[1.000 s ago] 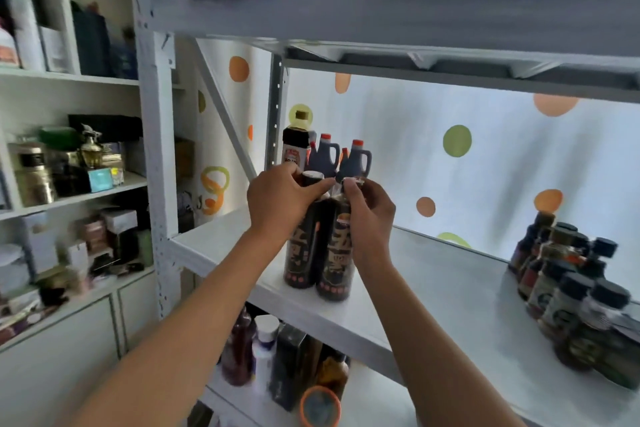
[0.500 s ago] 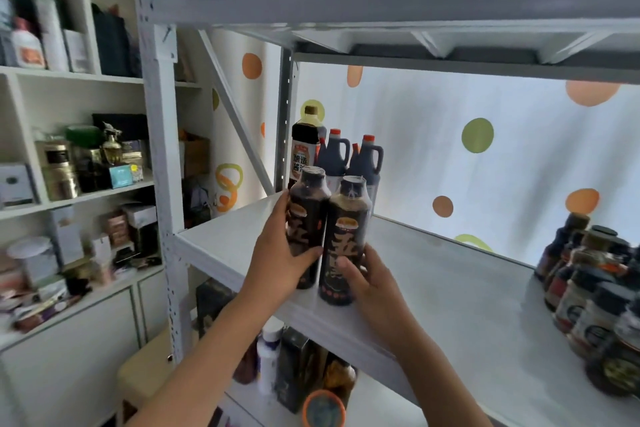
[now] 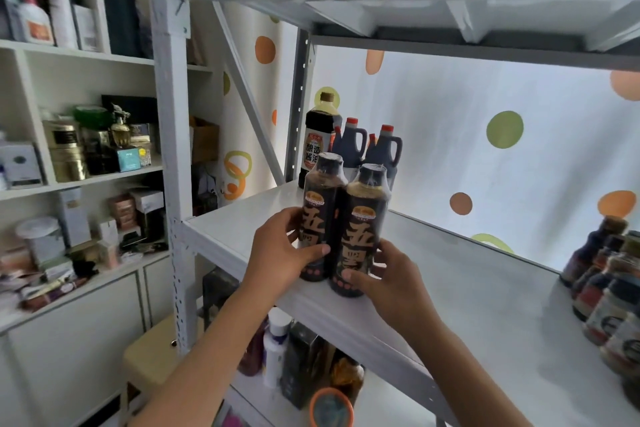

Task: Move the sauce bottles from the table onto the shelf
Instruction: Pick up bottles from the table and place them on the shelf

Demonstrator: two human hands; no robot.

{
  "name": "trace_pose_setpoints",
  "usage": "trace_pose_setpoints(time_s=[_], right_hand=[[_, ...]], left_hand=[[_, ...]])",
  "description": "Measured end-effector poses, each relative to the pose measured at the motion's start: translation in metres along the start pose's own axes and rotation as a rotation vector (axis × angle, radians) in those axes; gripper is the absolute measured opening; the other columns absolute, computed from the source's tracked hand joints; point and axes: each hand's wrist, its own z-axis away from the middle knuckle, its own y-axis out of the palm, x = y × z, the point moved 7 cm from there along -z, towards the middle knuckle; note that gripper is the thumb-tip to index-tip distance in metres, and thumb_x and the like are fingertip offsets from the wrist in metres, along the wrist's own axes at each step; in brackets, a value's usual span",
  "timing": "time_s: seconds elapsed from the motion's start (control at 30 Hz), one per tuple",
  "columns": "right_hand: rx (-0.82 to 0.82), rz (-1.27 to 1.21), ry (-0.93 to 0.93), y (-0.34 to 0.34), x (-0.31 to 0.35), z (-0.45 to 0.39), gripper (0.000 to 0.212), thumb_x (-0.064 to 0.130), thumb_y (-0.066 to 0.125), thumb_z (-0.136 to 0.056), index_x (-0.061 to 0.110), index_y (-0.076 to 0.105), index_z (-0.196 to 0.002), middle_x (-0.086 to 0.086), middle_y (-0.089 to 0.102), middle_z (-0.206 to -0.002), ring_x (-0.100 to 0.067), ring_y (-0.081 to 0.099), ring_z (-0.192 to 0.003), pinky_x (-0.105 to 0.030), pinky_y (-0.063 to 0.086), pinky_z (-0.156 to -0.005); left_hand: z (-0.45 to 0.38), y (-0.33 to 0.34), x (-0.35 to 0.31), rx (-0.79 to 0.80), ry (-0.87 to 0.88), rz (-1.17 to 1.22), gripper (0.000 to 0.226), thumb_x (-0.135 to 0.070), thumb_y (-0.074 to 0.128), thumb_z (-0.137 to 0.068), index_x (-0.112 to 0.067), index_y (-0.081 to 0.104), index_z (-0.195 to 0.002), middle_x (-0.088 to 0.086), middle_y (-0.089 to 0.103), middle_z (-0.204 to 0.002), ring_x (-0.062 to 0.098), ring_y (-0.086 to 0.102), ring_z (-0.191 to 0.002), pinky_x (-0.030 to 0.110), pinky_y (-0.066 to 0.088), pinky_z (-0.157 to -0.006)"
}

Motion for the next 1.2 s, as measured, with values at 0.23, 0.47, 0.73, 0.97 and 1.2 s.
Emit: trace_pose_setpoints(time_s=[0.23,0.47,0.73,0.97,1.2], right_hand=[[0.005,0.017,0.010,0.010,0.001,-0.023,0.057,0.024,0.082,-0.077,0.024,0.056,-0.128,0.009,0.069,-0.112,-0.011,0.066,-0.102,-0.037,0.059,-0.087],[-0.007,0.021,0.016,0.026,0.001,-0.062,0.051,0.018,0.080,-0.078,0.017,0.058,-0.125,0.003,0.070,-0.110,-0.015,0.067,-0.099,-0.037,0.058,-0.086],[0.020,-0.022,0.026,0.046,0.003,-0.113,0.042,0.008,0.076,-0.081,0.014,0.060,-0.119,0.007,0.069,-0.103,-0.010,0.065,-0.096,-0.011,0.049,-0.070],[-0.059,0.027,0.080,0.068,-0.007,-0.156,0.039,0.012,0.078,-0.080,0.015,0.055,-0.112,0.001,0.067,-0.104,-0.018,0.065,-0.097,-0.027,0.054,-0.076],[-0.130,0.012,0.108,0.087,-0.021,-0.199,0.047,0.019,0.079,-0.081,0.016,0.039,-0.105,-0.002,0.059,-0.104,-0.019,0.059,-0.092,-0.025,0.047,-0.069]], left_hand=[[-0.023,0.001,0.006,0.010,-0.002,-0.051,0.058,-0.027,0.090,-0.062,-0.028,0.057,-0.110,-0.012,0.067,-0.107,0.007,0.063,-0.101,0.033,0.052,-0.093],[-0.063,0.006,0.024,0.040,0.004,-0.043,0.058,-0.023,0.089,-0.064,-0.026,0.057,-0.113,-0.013,0.065,-0.105,0.007,0.062,-0.100,0.029,0.051,-0.091],[-0.107,0.014,0.051,0.018,0.002,0.013,0.055,-0.018,0.084,-0.071,-0.023,0.058,-0.118,-0.014,0.062,-0.105,0.007,0.059,-0.101,0.029,0.049,-0.090],[-0.144,0.017,0.077,-0.006,0.011,0.036,0.050,-0.020,0.082,-0.074,-0.033,0.055,-0.114,-0.024,0.060,-0.102,-0.007,0.056,-0.096,0.017,0.045,-0.084],[-0.194,0.026,0.106,0.007,-0.023,0.009,0.054,-0.020,0.081,-0.075,-0.022,0.056,-0.123,-0.010,0.064,-0.110,0.009,0.058,-0.106,0.027,0.047,-0.093]])
